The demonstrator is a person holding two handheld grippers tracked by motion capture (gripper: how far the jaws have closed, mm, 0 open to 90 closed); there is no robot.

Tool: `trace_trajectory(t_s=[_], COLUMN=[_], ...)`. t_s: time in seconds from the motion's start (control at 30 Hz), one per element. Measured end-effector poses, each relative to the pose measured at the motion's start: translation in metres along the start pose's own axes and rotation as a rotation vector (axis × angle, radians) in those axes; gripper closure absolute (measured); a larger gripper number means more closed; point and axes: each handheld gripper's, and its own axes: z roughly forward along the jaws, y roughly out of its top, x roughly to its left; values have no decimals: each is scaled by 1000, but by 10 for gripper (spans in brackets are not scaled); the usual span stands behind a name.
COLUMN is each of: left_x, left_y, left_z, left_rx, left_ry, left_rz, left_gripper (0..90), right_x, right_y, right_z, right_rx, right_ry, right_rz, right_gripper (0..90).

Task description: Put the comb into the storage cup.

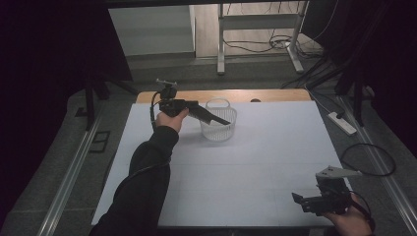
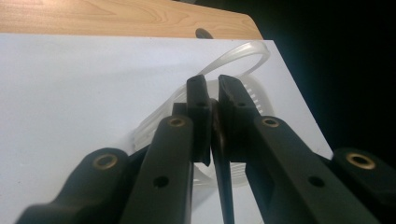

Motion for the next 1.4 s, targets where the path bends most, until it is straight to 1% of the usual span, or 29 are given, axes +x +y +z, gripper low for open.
trace_trajectory(t_s=[0.13, 0.3, 0.4, 0.5, 0.63, 0.97, 1.13, 1.4], left_x=[3, 6, 7, 8, 8, 8, 8, 8], left_y=[-2, -3, -5, -5, -6, -8, -8, -10], left_z=[0, 1, 3, 4, 5, 6, 6, 7], left_rx=[2, 7, 3, 4, 4, 7, 11, 16], left_ry=[14, 48, 57, 65, 80, 107, 131, 156], left_rz=[-2, 3, 0, 0, 5, 22, 42, 63], left_gripper=[808, 775, 745, 734, 695, 624, 589, 554], right_x=[0, 0, 0, 0, 0, 0, 1, 1], right_y=[0, 0, 0, 0, 0, 0, 0, 0], right_z=[0, 0, 0, 0, 0, -1, 0, 0], right_rx=[0, 0, -1, -2, -3, -4, -3, -2], right_ry=[1, 1, 4, 5, 5, 8, 7, 6], right_rz=[0, -1, -2, -4, -4, -8, -9, -11], right_gripper=[5, 5, 5, 5, 5, 5, 5, 5])
